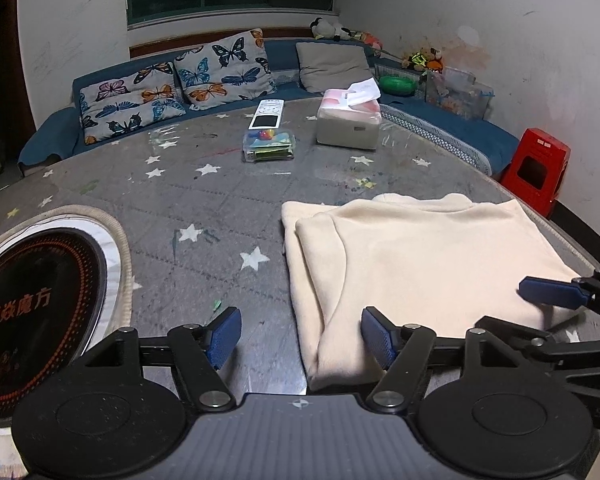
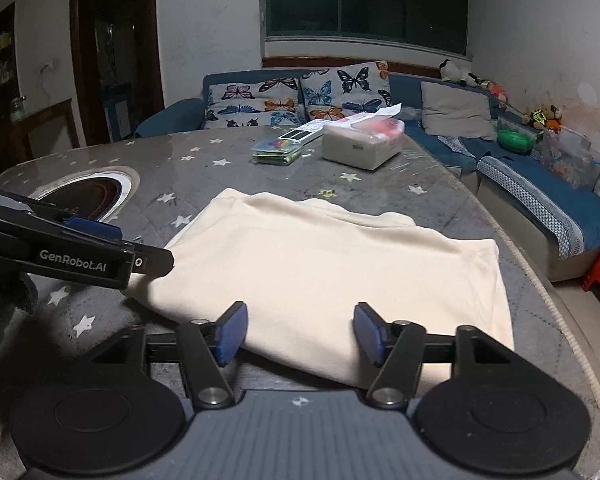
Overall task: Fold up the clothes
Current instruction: 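Open both tools and lift them away from the folded sweatshirt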
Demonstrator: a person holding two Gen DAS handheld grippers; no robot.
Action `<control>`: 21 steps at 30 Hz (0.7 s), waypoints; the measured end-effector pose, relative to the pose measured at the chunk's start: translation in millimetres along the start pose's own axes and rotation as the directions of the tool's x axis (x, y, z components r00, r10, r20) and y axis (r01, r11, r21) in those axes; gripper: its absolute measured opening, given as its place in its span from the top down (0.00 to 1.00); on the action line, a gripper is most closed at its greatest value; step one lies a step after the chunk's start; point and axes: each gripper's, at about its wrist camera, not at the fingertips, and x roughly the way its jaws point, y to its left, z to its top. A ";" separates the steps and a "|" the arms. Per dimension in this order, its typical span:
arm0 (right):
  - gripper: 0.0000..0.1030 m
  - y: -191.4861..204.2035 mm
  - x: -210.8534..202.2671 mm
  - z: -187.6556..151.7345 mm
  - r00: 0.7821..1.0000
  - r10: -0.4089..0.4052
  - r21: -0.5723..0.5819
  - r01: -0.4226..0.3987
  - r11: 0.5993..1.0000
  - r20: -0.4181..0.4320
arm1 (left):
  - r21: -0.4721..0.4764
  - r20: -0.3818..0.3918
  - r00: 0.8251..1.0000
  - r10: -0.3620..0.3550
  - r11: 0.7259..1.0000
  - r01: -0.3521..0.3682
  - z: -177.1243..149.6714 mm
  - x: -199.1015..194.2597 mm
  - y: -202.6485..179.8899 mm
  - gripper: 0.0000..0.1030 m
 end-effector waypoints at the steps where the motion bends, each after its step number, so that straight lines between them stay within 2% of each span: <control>1: 0.38 0.3 -1.0 0.1 1.000 0.001 0.002 -0.001 1.000 0.003 | -0.001 0.000 1.000 0.001 1.000 -0.001 -0.8 -1.7 0.6 0.30; 8: 0.32 -0.6 -12.1 -1.8 1.000 -0.006 0.026 0.005 1.000 0.023 | 0.002 0.002 1.000 0.010 1.000 -0.010 -7.9 -12.4 2.8 0.24; 11: 0.23 -1.2 -16.0 -4.3 0.999 -0.017 0.038 0.016 0.999 0.028 | 0.008 0.002 1.000 0.012 1.000 -0.012 -12.0 -16.5 2.4 0.21; 17: 0.20 -1.2 -24.5 -8.8 0.999 -0.027 0.059 0.025 0.998 0.041 | 0.017 0.013 1.000 0.003 1.000 -0.003 -18.4 -26.4 0.1 0.14; 19: 0.13 -0.9 -27.3 -10.1 0.998 -0.038 0.066 0.034 0.997 0.047 | 0.025 0.023 1.000 -0.004 1.000 0.003 -20.4 -30.2 -1.3 0.10; 21: 0.11 -0.8 -30.4 -12.0 0.997 -0.052 0.075 0.048 0.996 0.054 | 0.035 0.031 0.999 -0.008 0.999 0.007 -22.9 -33.8 -2.8 0.08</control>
